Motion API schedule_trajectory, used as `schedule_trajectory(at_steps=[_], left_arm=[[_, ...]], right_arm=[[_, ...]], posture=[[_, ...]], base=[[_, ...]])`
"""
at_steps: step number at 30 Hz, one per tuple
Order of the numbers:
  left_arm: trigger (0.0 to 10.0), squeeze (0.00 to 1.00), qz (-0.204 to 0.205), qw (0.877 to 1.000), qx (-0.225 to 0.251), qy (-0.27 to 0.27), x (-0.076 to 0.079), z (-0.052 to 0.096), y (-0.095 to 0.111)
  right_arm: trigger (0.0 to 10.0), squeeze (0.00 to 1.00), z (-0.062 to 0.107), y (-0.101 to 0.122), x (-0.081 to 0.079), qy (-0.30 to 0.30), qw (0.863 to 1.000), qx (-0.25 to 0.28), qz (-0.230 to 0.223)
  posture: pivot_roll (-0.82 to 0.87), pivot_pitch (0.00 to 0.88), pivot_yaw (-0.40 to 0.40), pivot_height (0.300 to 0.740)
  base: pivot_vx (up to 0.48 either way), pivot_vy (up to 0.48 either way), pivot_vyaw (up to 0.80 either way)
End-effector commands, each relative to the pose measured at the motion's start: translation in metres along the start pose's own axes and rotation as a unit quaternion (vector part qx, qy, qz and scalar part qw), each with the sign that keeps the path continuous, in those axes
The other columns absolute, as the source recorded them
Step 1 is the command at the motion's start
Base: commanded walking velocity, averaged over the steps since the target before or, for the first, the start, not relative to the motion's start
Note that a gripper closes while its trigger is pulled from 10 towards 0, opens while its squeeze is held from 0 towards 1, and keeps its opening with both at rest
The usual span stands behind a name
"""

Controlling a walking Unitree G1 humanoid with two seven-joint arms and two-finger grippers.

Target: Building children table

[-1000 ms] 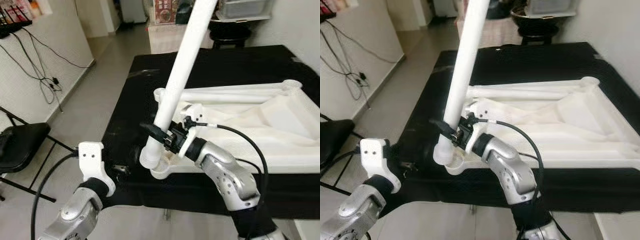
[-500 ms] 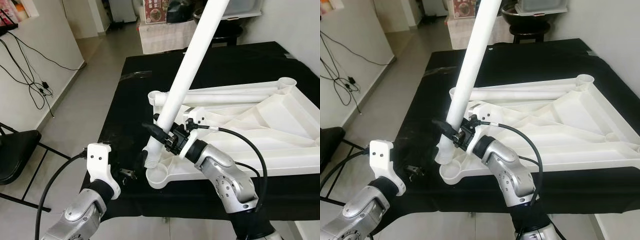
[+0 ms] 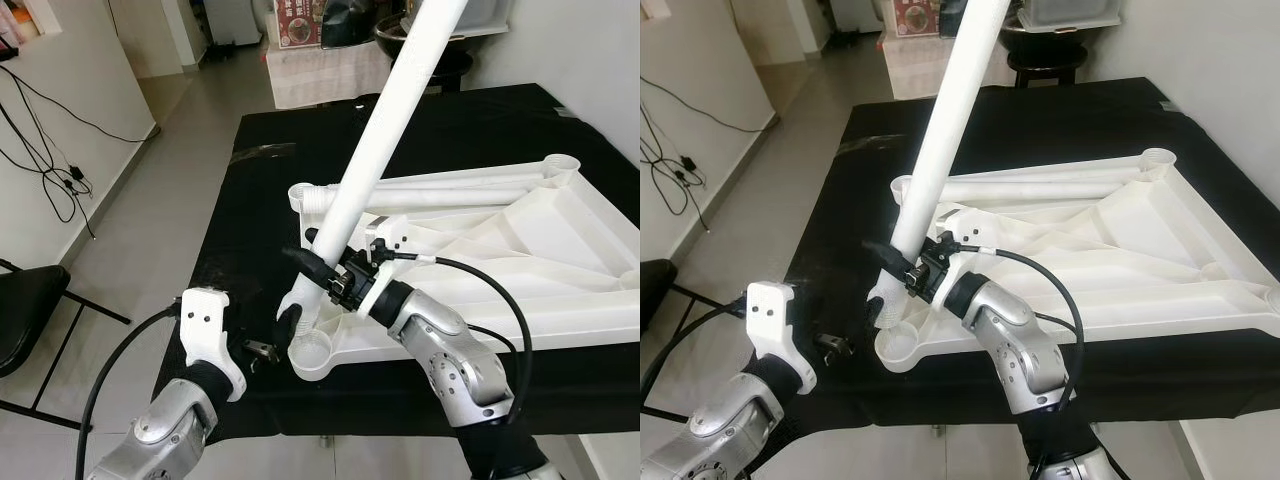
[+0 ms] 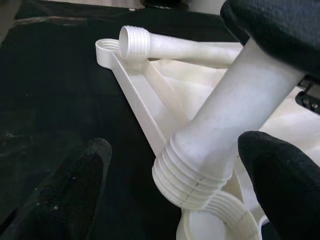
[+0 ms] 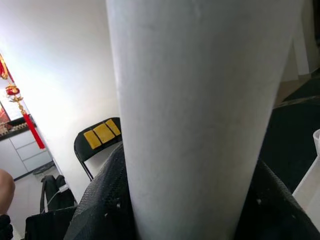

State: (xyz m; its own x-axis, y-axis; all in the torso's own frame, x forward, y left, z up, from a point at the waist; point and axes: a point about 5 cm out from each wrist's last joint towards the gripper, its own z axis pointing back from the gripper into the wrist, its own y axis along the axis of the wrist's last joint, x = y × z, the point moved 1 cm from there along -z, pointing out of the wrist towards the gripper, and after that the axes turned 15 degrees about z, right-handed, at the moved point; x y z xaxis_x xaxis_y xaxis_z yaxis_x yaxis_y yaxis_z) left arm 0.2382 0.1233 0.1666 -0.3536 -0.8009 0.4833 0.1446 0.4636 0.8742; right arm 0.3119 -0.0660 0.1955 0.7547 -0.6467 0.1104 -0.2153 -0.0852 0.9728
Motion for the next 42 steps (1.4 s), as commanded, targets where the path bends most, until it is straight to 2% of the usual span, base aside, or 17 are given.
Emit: schedule_trajectory(at_steps=[1, 9, 42], left_arm=[[10.0, 0.0, 0.001, 1.0, 0.005, 0.018, -0.0079, -0.0001, 0.0], [10.0, 0.0, -0.016, 1.0, 0.005, 0.018, -0.0085, -0.0011, 0.0013], [10.0, 0.0, 0.001, 1.0, 0.012, 0.022, -0.0113, -0.0037, 0.002]], right_arm=[[10.0, 0.0, 0.0012, -0.0105, -0.0011, -0.002, 1.0, -0.02, -0.008], [10.0, 0.0, 0.0006, -0.0105, -0.0009, -0.004, 1.0, -0.017, -0.01], [10.0, 0.0, -0.0013, -0.0113, -0.0026, 0.006, 1.0, -0.02, 0.007]], posture=[[-0.03, 0.128, 0.066, 0.74], [-0.03, 0.126, 0.067, 0.74], [-0.03, 0.133, 0.065, 0.74]], base=[[0.0, 0.0, 0.0], [0.0, 0.0, 0.0], [0.0, 0.0, 0.0]])
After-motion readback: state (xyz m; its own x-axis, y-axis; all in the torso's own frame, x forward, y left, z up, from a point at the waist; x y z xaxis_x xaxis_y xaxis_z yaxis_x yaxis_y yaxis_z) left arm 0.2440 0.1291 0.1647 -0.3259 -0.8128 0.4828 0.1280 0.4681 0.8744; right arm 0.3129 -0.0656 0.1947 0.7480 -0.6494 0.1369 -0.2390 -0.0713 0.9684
